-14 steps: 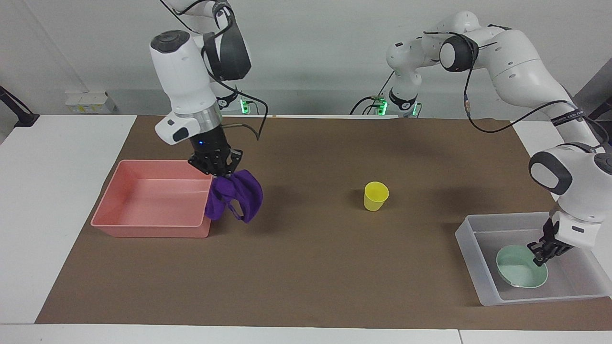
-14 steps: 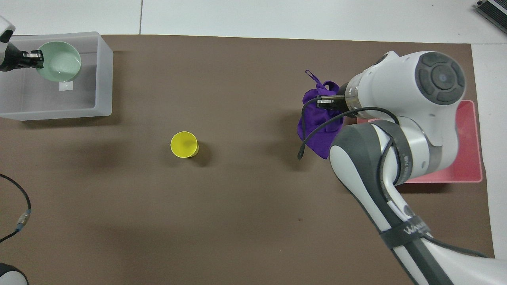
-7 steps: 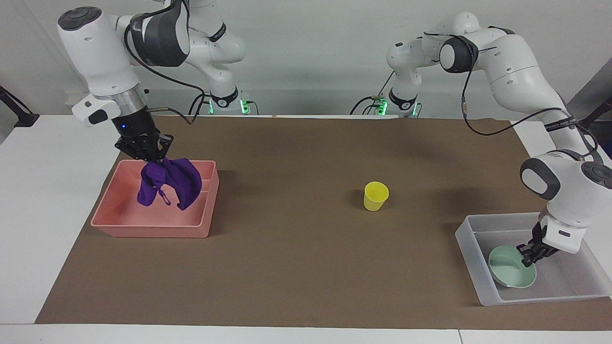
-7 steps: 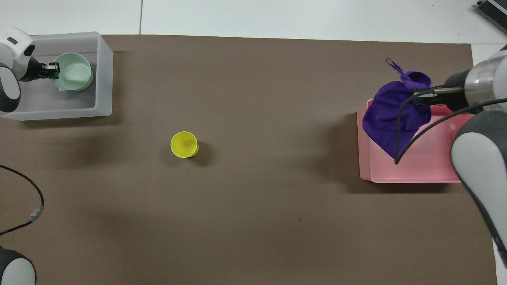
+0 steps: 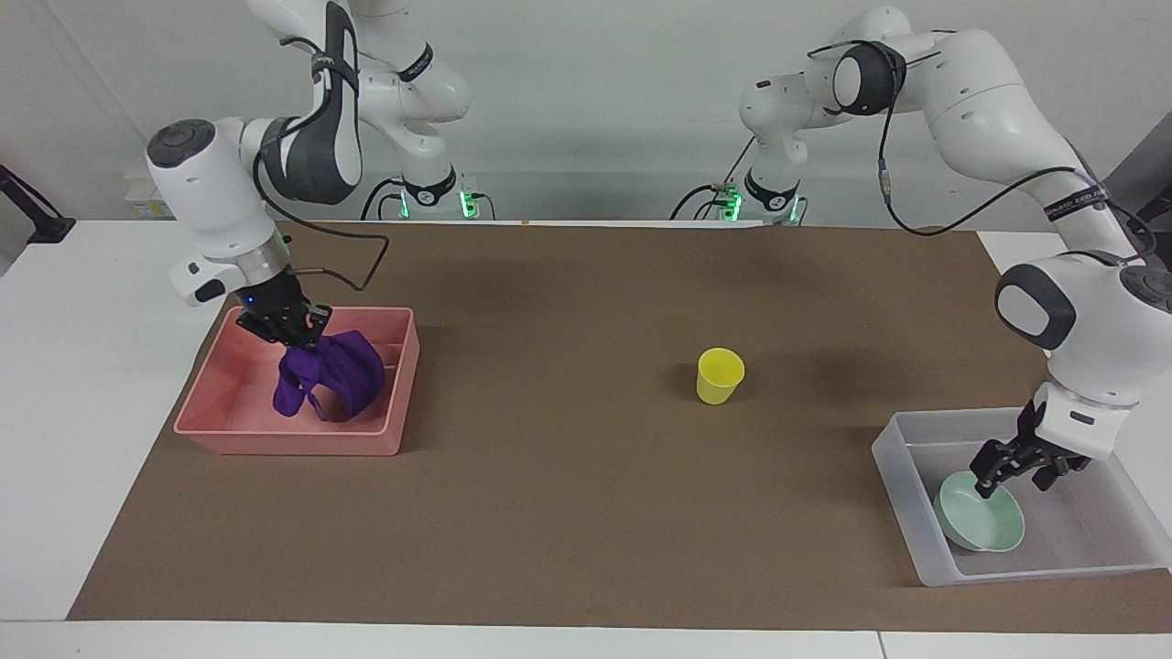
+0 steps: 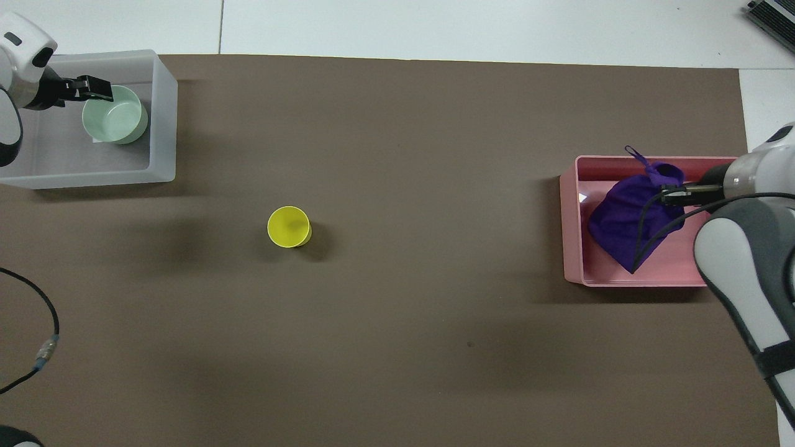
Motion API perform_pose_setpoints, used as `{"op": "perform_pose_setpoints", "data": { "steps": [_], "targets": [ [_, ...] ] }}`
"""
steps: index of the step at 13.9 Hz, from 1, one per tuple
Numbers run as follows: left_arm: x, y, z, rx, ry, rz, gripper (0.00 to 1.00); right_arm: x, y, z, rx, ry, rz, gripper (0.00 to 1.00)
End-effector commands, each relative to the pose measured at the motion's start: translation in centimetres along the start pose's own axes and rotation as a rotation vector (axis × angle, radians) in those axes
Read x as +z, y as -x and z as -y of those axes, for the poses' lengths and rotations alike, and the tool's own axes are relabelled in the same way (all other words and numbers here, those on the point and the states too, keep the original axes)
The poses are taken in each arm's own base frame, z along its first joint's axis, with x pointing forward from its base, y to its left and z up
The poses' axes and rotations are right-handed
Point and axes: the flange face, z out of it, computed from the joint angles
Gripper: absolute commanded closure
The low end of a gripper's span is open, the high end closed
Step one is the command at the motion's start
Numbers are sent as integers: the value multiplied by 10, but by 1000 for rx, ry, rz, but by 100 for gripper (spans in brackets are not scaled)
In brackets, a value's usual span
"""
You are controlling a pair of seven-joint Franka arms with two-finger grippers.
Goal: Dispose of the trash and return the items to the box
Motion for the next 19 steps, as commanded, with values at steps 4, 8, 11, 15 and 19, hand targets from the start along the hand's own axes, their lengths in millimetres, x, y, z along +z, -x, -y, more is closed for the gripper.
{"op": "perform_pose_setpoints", "data": {
  "steps": [4, 8, 11, 15, 19],
  "targets": [
    [-55, 98, -102, 72, 50, 92, 0, 51, 17, -19, 16, 21, 1, 100],
    [-38, 144, -177, 126, 73, 107, 0, 59, 20, -25, 34, 24, -4, 1],
    [-16, 188, -210, 153, 99, 33, 0, 47, 11, -18, 20, 25, -22, 0],
    [8, 209, -245, 142, 103, 76, 14, 3, -3, -11, 10, 18, -19, 0],
    [23, 230, -262, 138, 96, 120, 45, -62, -19, 22, 20, 61, 0, 0]
  ]
}}
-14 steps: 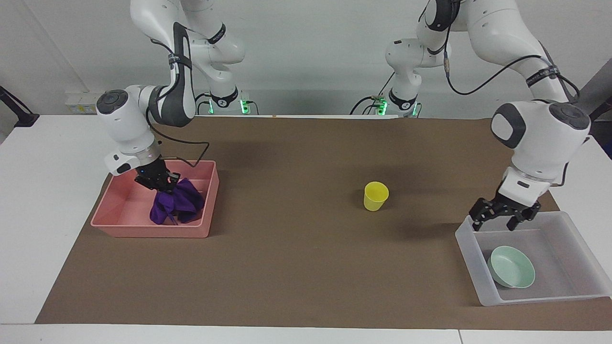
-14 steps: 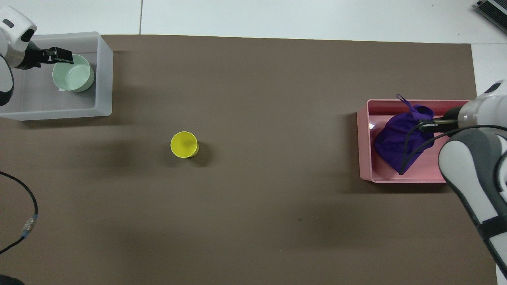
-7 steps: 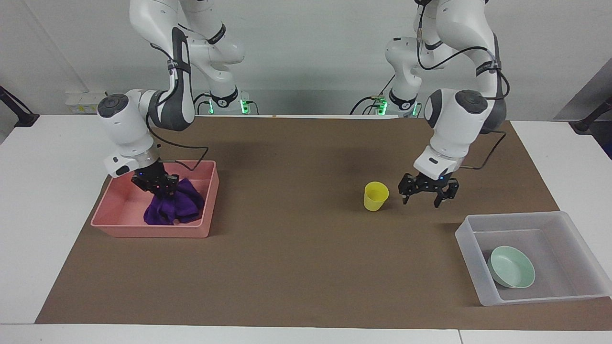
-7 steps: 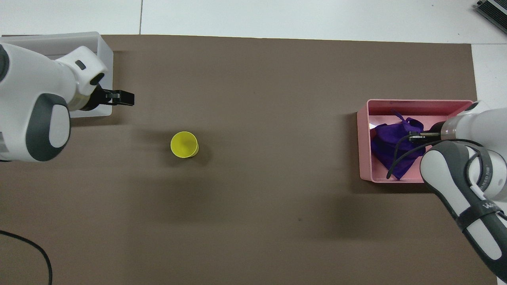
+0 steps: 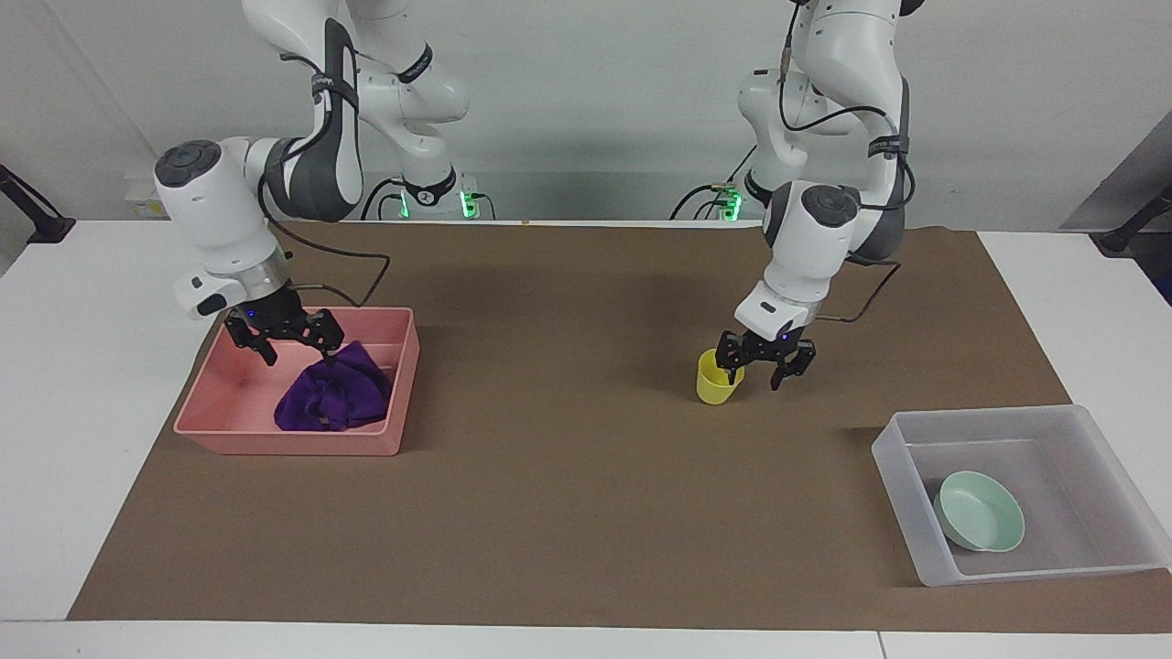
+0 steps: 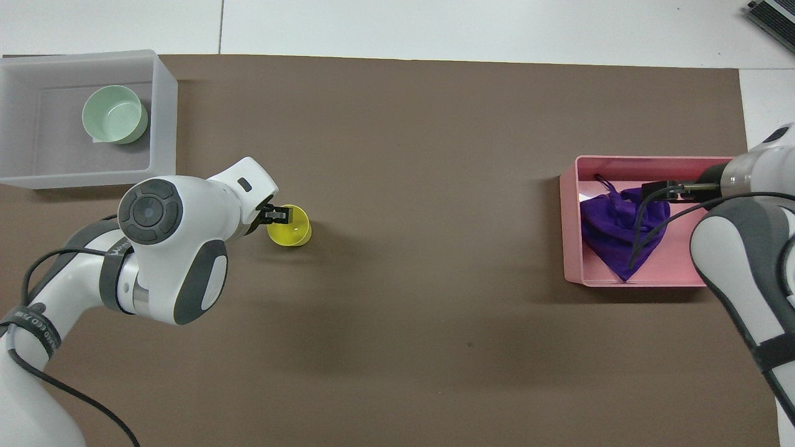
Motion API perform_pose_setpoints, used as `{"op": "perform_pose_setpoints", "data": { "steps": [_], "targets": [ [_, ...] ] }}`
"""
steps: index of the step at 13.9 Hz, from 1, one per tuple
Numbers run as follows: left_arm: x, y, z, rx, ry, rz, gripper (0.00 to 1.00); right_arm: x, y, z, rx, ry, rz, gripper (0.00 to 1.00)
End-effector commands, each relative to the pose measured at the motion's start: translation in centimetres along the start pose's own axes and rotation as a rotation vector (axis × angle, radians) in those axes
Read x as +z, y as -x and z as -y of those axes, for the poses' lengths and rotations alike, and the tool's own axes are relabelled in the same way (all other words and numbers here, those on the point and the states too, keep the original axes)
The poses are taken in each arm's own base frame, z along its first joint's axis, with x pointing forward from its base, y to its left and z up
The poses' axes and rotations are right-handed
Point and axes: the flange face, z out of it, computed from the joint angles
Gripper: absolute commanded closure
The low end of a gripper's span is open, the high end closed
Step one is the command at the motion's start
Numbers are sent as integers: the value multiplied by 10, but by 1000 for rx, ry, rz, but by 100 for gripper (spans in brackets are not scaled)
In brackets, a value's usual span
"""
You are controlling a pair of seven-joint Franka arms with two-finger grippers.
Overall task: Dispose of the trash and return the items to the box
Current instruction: 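Grasp the yellow cup with the left gripper while the right gripper withdraws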
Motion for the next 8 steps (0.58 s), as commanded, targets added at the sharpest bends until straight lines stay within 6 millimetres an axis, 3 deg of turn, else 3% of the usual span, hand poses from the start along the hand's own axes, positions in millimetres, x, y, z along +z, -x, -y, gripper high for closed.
{"op": "perform_pose_setpoints", "data": {
  "steps": [1, 2, 3, 5, 8],
  "targets": [
    [9, 13, -2, -15, 0, 13, 49, -38, -5, 33, 32, 46, 9, 0],
    [10, 14, -2, -14, -2, 16, 49, -51, -3, 43, 43, 43, 8, 0],
    [10, 14, -2, -14, -2, 17, 57, -68, -1, 48, 44, 41, 6, 0],
    [9, 16, -9, -16, 0, 24, 100, -105, 3, 48, 47, 39, 8, 0],
    [-6, 6, -2, -86, 4, -5, 100, -157, 9, 40, 59, 34, 32, 0]
  ]
}}
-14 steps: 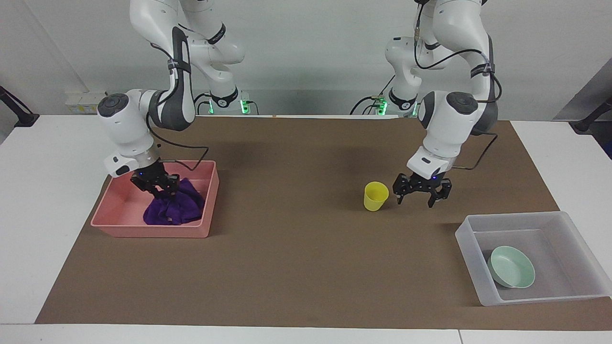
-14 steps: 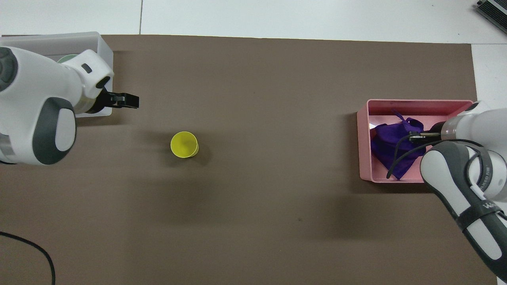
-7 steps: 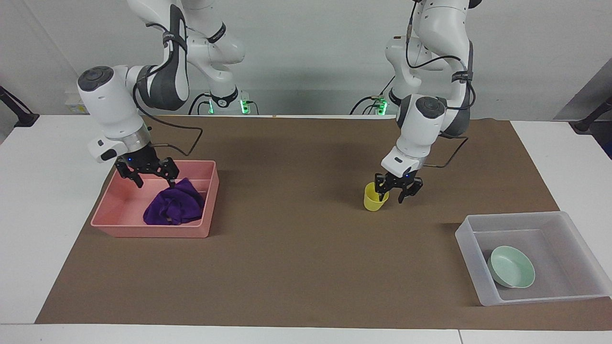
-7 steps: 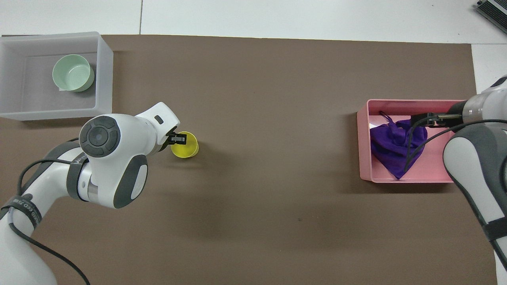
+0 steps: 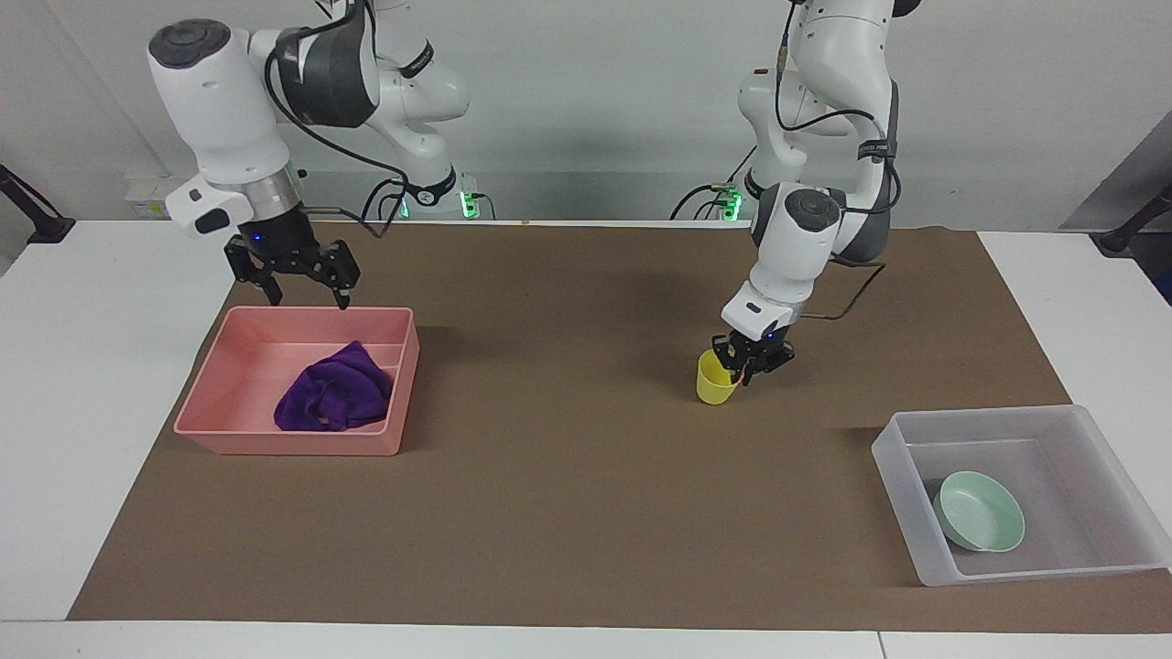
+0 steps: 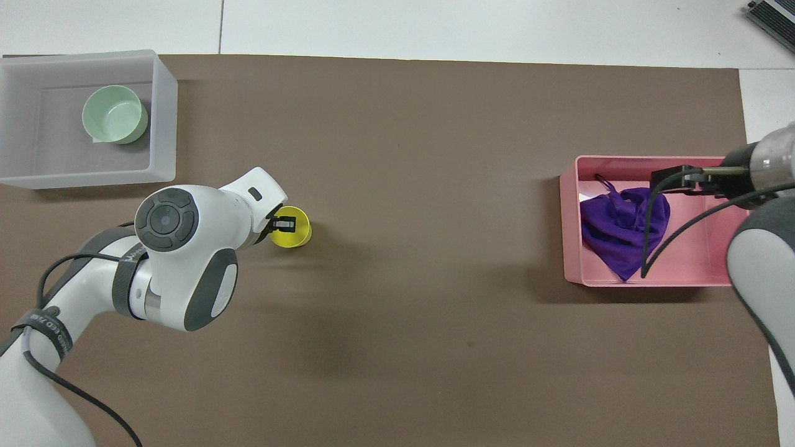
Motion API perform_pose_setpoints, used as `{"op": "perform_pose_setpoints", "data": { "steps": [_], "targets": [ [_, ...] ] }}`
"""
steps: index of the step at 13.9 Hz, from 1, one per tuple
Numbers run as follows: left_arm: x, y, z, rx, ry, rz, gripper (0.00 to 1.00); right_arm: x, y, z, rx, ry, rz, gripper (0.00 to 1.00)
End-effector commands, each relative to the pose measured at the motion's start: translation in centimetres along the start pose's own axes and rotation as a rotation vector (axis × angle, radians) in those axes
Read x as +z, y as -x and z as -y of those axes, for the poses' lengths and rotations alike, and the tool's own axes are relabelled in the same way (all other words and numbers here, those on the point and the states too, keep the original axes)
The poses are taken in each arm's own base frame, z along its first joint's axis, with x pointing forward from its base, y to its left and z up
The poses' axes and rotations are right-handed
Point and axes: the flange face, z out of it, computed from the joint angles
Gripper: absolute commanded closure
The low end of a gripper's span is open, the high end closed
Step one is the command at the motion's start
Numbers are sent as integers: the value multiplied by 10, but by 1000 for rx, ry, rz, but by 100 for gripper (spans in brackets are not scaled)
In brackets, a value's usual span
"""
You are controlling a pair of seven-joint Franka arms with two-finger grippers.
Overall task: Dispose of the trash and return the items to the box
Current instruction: 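Grasp the yellow cup with the left gripper while the right gripper withdraws, then carry the yellow cup with the left gripper into the green bowl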
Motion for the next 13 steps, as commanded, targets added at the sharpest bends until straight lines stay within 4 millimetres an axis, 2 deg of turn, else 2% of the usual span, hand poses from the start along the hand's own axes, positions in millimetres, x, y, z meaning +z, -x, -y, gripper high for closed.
{"op": "perform_pose_setpoints", "data": {
  "steps": [1, 3, 4, 6, 9, 11, 13],
  "targets": [
    [-29, -11, 14, -54, 8, -36, 100, -35, 5, -12, 24, 8, 22, 0],
    [-58, -45, 47, -113, -1, -52, 100, -59, 10, -16, 32, 3, 43, 0],
    [-73, -62, 65, -145, -3, -81, 100, -57, 12, -17, 35, 4, 55, 0],
    [-89, -95, 112, -196, -16, -131, 100, -55, 14, -20, 37, 2, 60, 0],
    [-115, -131, 209, -217, -60, -147, 100, -51, 18, -16, 31, 1, 68, 0],
    [-123, -152, 255, -241, -77, -142, 100, -52, 19, -11, 24, 1, 71, 0],
    [-114, -164, 283, -265, -84, -148, 100, -50, 19, -11, 23, 2, 70, 0]
  ]
}}
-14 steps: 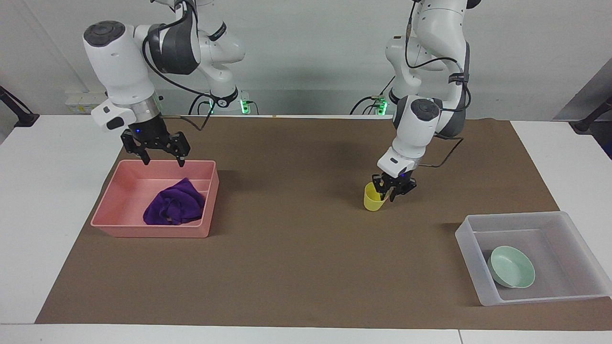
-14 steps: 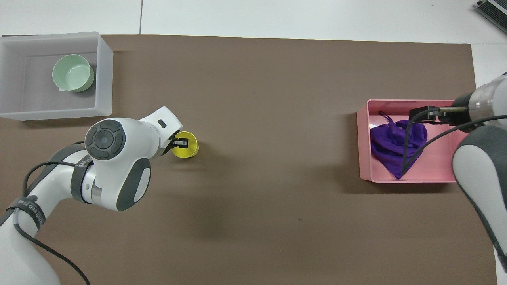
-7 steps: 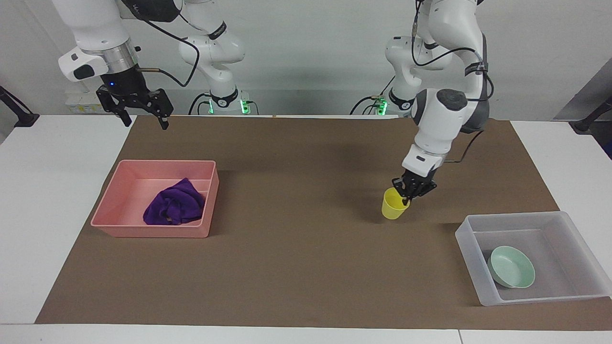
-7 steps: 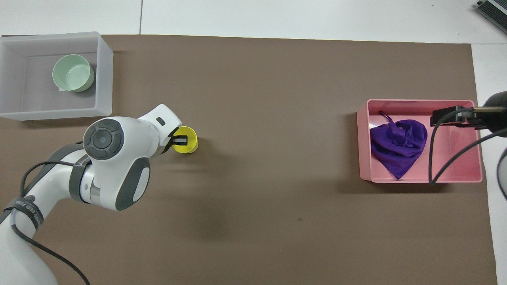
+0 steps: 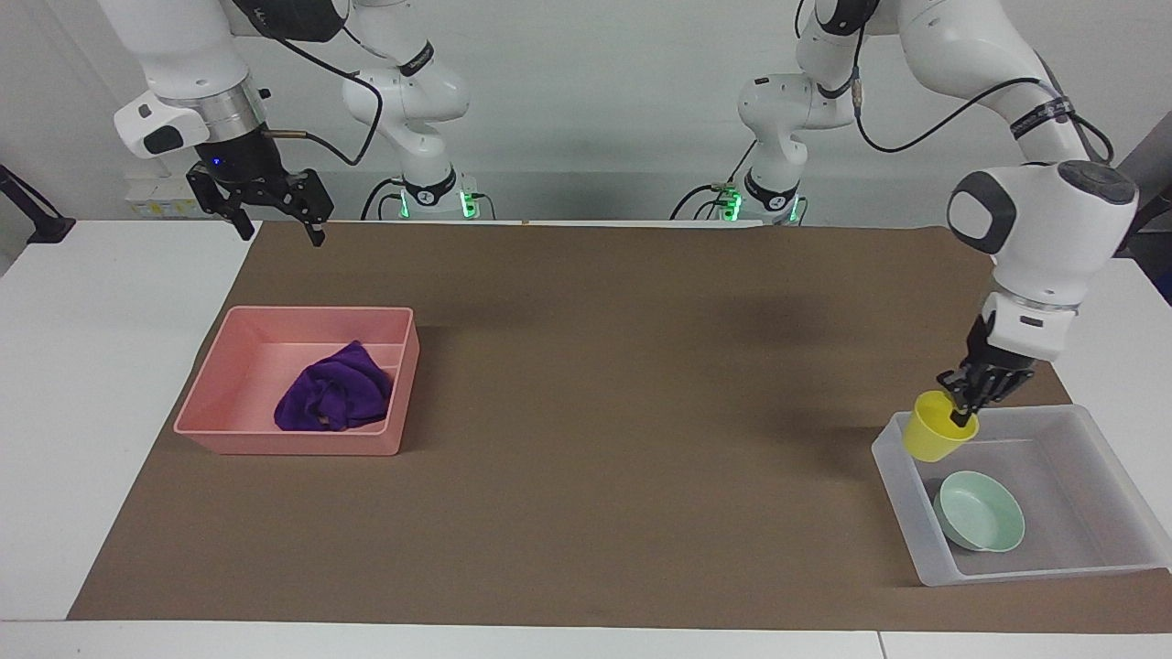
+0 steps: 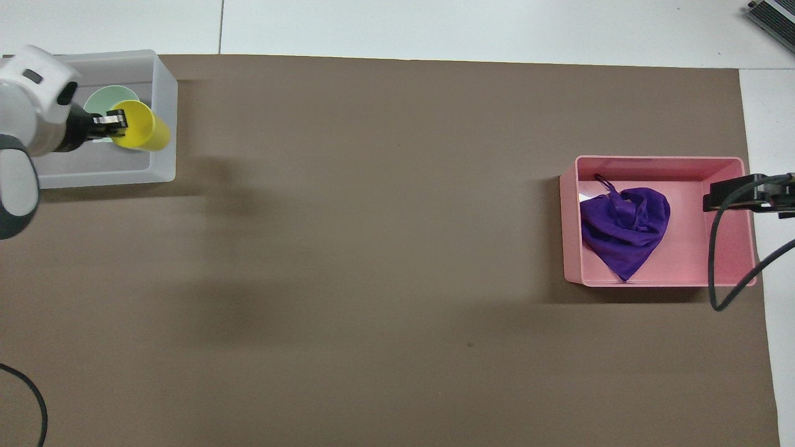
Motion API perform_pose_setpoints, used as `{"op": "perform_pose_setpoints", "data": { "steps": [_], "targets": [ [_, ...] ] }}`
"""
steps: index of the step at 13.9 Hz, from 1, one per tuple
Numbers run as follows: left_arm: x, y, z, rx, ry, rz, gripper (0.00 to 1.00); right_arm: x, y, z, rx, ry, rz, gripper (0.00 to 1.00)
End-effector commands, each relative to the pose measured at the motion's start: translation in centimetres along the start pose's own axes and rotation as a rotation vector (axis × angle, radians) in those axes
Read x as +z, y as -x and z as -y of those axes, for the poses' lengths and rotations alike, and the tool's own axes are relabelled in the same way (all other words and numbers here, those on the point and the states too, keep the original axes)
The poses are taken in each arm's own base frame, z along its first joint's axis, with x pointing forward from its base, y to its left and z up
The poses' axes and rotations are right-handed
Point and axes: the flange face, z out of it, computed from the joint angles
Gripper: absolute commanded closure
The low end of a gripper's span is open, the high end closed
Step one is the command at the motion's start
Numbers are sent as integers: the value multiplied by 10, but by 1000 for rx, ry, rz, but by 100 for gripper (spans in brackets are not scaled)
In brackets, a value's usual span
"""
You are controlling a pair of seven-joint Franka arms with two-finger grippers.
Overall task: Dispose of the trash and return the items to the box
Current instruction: 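Carry the yellow cup with the left gripper into the green bowl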
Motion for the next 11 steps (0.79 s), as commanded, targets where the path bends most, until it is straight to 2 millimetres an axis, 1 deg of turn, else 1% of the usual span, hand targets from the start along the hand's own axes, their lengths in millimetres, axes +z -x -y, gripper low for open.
{"op": "perform_pose_setpoints", "data": {
  "steps": [1, 2, 3, 5, 7, 9, 10, 11],
  "targets": [
    [32, -31, 24, -9, -7, 13, 100, 2, 4, 1, 4, -2, 11, 0],
    [41, -38, 37, 8, -12, 12, 100, 2, 4, 1, 4, -2, 10, 0],
    [54, -41, 44, 17, -13, 18, 100, 2, 4, 1, 4, -2, 10, 0],
    [77, -43, 49, 12, -13, 26, 100, 4, 6, 1, 2, -3, 14, 0],
    [93, -41, 54, -14, 7, 8, 100, 5, 6, 1, 3, -3, 14, 0],
    [114, -31, 57, -10, 14, 12, 100, 5, 6, 1, 8, -2, 16, 0],
    [119, -27, 57, 3, 19, 20, 100, 5, 7, 1, 10, -3, 14, 0],
    [118, -27, 54, 4, 25, 28, 88, 6, 7, 1, 10, -3, 14, 0]
  ]
}}
